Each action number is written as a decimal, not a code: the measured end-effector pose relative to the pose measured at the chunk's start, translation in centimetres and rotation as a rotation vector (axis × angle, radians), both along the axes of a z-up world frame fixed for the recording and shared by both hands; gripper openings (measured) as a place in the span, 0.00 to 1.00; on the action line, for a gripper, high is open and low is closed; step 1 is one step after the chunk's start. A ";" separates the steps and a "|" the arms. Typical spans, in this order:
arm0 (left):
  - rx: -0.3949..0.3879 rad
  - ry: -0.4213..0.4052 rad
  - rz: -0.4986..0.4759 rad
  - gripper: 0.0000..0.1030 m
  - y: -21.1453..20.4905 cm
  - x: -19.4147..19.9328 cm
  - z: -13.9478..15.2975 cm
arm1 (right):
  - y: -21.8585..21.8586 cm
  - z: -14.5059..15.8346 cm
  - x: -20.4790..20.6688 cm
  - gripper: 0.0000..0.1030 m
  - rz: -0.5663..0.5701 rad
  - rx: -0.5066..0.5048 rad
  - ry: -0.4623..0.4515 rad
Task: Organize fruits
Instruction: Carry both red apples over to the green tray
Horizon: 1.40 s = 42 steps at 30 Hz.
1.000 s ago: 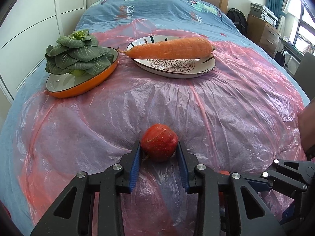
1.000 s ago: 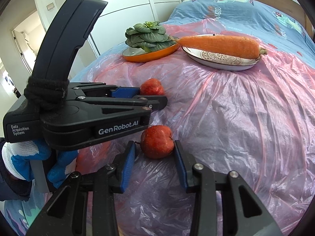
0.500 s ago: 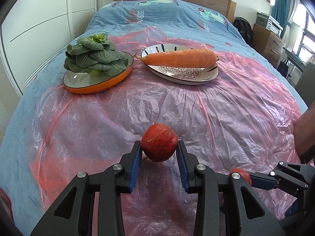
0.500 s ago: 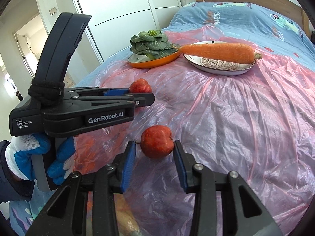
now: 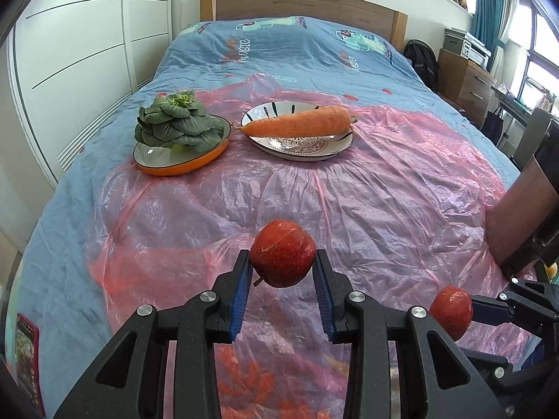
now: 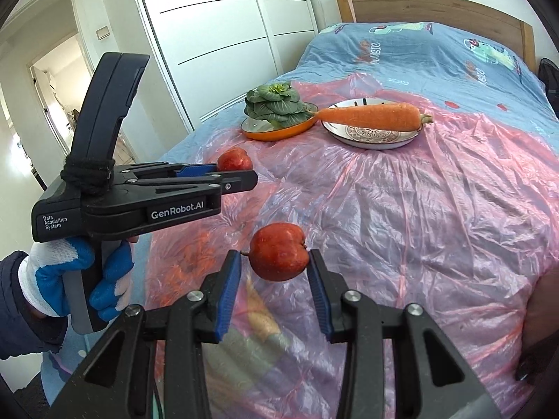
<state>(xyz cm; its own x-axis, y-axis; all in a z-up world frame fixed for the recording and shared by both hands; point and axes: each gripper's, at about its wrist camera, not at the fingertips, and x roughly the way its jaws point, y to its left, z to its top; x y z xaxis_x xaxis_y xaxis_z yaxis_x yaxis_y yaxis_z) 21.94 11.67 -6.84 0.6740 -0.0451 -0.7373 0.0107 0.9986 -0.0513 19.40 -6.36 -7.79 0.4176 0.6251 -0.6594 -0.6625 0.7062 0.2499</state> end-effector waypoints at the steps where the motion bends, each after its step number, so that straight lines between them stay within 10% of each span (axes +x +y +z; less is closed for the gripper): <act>1: -0.001 -0.002 -0.005 0.29 -0.3 -0.5 0.4 | -0.4 0.4 -0.6 0.36 -0.002 0.000 -0.002; 42: 0.063 -0.048 -0.364 0.30 -23.0 -14.8 8.8 | -24.5 6.0 -14.9 0.36 -0.355 -0.061 -0.076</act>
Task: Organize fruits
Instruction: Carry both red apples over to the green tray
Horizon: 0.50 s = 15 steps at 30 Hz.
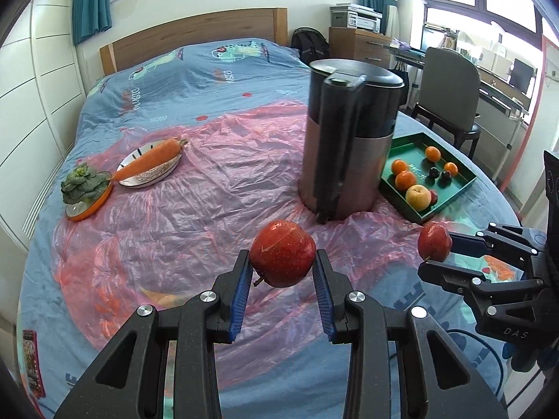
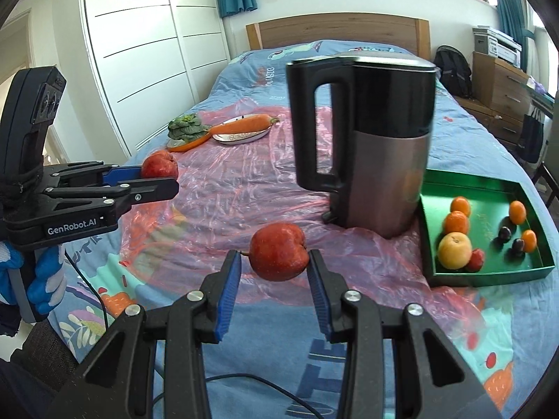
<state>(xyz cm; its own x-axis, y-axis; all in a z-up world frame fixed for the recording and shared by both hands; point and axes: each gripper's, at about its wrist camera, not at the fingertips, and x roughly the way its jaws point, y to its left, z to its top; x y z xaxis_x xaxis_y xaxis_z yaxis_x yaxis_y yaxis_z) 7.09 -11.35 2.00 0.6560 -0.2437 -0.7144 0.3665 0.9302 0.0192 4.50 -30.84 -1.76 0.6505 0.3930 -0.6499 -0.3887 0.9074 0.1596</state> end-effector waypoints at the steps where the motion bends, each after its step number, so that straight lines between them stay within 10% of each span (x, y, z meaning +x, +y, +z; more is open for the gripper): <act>1: 0.000 0.000 -0.018 0.30 -1.0 -0.1 0.1 | -0.9 0.0 -0.1 0.36 -0.015 0.000 -0.002; 15: 0.012 0.018 -0.253 0.30 -15.4 0.3 0.8 | -13.8 0.1 1.4 0.35 -0.223 -0.019 -0.039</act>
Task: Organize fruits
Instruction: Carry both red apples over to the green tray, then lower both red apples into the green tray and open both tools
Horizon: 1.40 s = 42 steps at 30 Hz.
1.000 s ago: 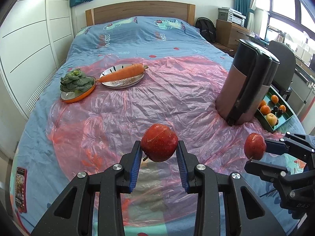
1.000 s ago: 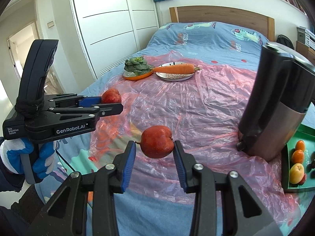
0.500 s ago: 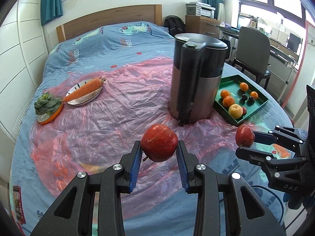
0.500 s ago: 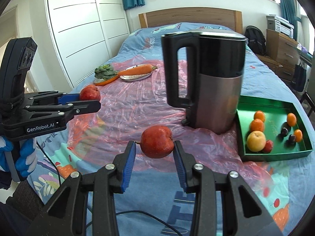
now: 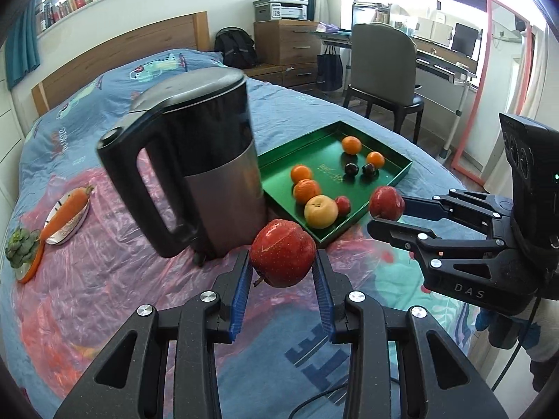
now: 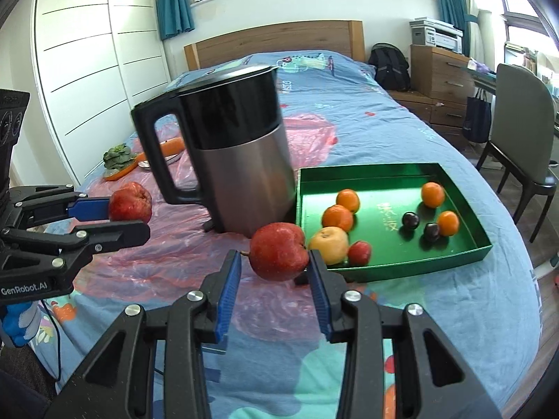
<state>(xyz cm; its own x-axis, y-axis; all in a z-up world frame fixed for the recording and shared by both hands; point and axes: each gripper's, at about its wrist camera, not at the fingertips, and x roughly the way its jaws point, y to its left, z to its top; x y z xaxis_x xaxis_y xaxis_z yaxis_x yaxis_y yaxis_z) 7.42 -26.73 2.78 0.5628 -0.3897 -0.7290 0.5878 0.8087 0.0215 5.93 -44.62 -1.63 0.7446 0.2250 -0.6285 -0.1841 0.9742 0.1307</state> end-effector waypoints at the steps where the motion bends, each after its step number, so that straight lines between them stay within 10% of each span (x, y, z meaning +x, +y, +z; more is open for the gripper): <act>1: 0.002 0.003 -0.012 0.30 -1.0 0.2 -0.1 | -0.9 0.0 0.4 0.35 -0.011 -0.003 -0.002; 15: 0.039 0.056 -0.066 0.30 -10.8 6.5 -4.2 | -8.7 -3.1 7.0 0.35 -0.105 -0.040 0.016; 42: 0.137 0.047 -0.038 0.30 -17.0 13.2 -10.1 | -11.4 -9.6 12.1 0.36 -0.139 -0.117 0.130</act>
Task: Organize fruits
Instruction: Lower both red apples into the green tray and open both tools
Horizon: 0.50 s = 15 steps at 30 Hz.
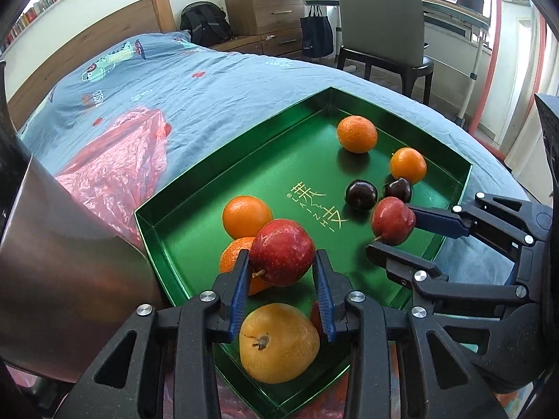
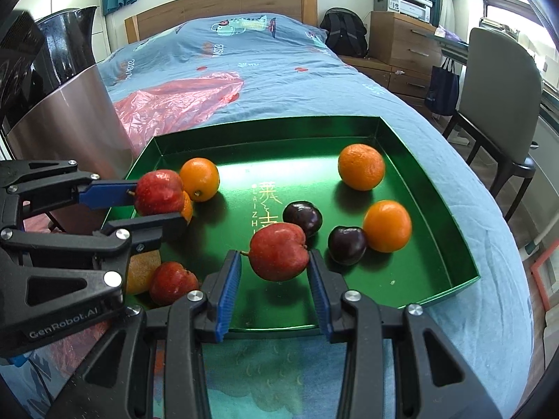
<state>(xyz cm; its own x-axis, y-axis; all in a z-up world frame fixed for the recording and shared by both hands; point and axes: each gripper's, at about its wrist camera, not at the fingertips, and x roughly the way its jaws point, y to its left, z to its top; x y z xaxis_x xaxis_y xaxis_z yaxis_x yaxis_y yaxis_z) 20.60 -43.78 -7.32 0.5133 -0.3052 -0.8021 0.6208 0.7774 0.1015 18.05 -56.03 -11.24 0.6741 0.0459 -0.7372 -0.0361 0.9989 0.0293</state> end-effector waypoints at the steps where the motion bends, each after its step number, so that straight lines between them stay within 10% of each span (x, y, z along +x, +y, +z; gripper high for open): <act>1: 0.005 -0.004 0.001 0.30 -0.2 0.2 0.0 | 0.0 0.0 0.0 0.36 -0.001 -0.002 0.002; 12: -0.005 0.020 0.018 0.41 0.0 0.6 0.3 | 0.0 0.3 -0.1 0.36 -0.004 -0.017 0.013; 15: -0.015 0.019 0.021 0.45 0.2 0.4 0.7 | 0.1 0.6 -0.2 0.53 -0.005 -0.020 0.009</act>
<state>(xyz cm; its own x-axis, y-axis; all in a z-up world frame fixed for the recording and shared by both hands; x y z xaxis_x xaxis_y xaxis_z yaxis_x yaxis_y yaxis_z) 21.05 -43.60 -6.62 0.5046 -0.3064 -0.8071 0.6057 0.7919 0.0781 17.88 -55.95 -10.62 0.6672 0.0279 -0.7443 -0.0309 0.9995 0.0097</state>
